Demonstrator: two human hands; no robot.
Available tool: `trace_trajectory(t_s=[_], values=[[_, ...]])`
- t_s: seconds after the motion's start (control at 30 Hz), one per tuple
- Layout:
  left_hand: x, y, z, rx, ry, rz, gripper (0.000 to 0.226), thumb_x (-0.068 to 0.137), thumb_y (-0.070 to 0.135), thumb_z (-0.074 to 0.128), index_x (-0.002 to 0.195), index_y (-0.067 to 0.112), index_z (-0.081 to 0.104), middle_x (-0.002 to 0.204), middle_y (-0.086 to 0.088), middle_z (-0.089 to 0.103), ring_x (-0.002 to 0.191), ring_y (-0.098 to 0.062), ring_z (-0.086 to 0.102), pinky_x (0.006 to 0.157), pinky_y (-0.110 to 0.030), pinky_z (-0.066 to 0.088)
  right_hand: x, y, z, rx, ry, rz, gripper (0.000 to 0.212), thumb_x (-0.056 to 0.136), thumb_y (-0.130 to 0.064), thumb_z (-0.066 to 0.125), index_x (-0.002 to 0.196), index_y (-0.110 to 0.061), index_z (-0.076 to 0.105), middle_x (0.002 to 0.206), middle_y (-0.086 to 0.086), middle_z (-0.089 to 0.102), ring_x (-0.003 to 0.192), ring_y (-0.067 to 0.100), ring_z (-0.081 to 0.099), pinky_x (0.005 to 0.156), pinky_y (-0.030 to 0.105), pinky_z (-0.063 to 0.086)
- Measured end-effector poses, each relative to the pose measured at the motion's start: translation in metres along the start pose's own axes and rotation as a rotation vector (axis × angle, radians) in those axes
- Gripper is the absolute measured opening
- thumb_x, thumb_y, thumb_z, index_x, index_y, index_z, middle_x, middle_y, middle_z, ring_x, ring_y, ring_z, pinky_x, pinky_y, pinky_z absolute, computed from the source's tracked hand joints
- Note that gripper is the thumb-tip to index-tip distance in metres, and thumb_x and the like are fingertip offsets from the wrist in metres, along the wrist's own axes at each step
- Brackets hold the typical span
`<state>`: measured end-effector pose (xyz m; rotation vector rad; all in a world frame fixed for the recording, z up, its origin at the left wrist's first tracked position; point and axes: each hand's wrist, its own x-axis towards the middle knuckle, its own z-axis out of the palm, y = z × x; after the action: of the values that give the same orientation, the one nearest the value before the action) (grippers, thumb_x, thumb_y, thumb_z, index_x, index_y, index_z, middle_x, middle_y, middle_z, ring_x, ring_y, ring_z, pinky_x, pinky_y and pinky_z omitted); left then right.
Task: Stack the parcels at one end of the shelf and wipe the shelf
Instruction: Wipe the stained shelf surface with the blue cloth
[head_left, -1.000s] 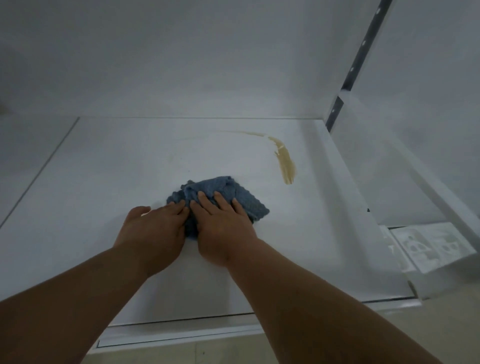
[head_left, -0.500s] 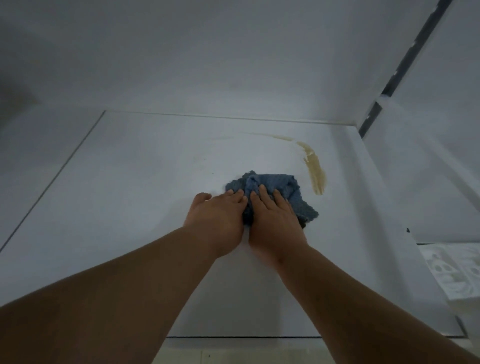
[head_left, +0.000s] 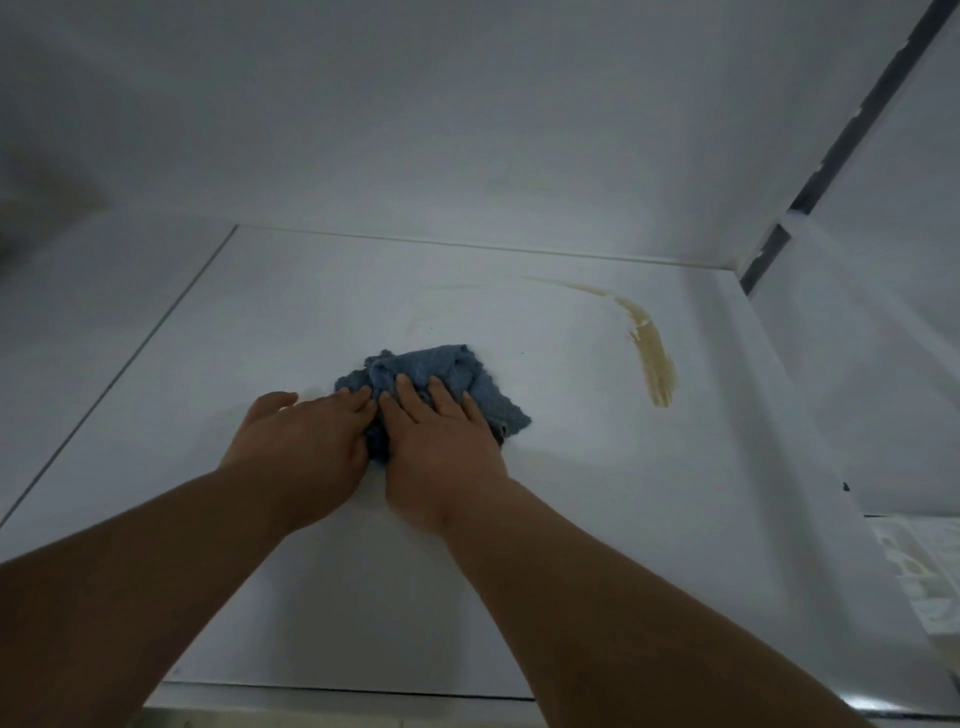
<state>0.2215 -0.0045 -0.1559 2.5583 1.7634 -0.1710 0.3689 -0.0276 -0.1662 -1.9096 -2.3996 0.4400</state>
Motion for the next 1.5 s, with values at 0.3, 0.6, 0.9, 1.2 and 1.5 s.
trace_trajectory(t_s=[0.3, 0.6, 0.9, 1.2, 1.5], values=[[0.063, 0.028, -0.005, -0.019, 0.004, 0.032, 0.052, 0.097, 0.025, 0.034, 0.149, 0.026, 0.029, 0.155, 0.008, 0.03, 0.141, -0.016, 0.031, 0.112, -0.045, 0.027, 0.029, 0.048, -0.017, -0.02, -0.005, 0.115, 0.055, 0.104, -0.038, 0.021, 0.155, -0.032, 0.002, 0.162, -0.013, -0.008, 0.15, 0.012, -0.007, 0.122, 0.039, -0.004], [0.047, 0.027, -0.012, 0.087, 0.035, 0.169, 0.043, 0.098, 0.036, 0.029, 0.139, 0.035, 0.039, 0.138, 0.015, 0.05, 0.122, -0.011, 0.052, 0.086, -0.032, 0.031, 0.002, 0.03, -0.004, -0.022, 0.051, 0.14, 0.061, 0.102, -0.028, 0.029, 0.156, -0.025, 0.002, 0.163, -0.005, -0.004, 0.151, 0.022, -0.005, 0.123, 0.04, 0.003], [0.032, -0.013, -0.007, -0.014, 0.009, 0.012, 0.051, 0.101, 0.035, 0.026, 0.151, 0.038, 0.02, 0.157, 0.017, 0.024, 0.142, -0.005, 0.029, 0.117, -0.034, 0.017, 0.026, 0.005, -0.006, -0.008, 0.029, -0.002, 0.057, 0.103, -0.031, 0.028, 0.156, -0.027, 0.007, 0.163, -0.008, -0.001, 0.151, 0.019, -0.004, 0.122, 0.041, -0.003], [0.104, -0.001, -0.015, 0.019, 0.045, 0.013, 0.045, 0.099, 0.034, 0.031, 0.143, 0.034, 0.037, 0.138, 0.007, 0.052, 0.123, -0.017, 0.053, 0.101, -0.035, 0.038, 0.08, 0.045, -0.025, -0.022, 0.008, 0.062, 0.056, 0.104, -0.035, 0.024, 0.155, -0.028, 0.005, 0.163, -0.01, -0.004, 0.15, 0.016, -0.005, 0.122, 0.041, -0.002], [0.141, 0.03, -0.021, 0.06, 0.045, 0.025, 0.044, 0.099, 0.033, 0.03, 0.142, 0.034, 0.039, 0.144, 0.007, 0.047, 0.128, -0.019, 0.049, 0.101, -0.043, 0.037, 0.098, 0.077, -0.028, -0.036, 0.078, 0.164, 0.057, 0.1, -0.028, 0.027, 0.155, -0.023, 0.012, 0.164, 0.0, 0.005, 0.151, 0.024, 0.004, 0.122, 0.043, 0.008]])
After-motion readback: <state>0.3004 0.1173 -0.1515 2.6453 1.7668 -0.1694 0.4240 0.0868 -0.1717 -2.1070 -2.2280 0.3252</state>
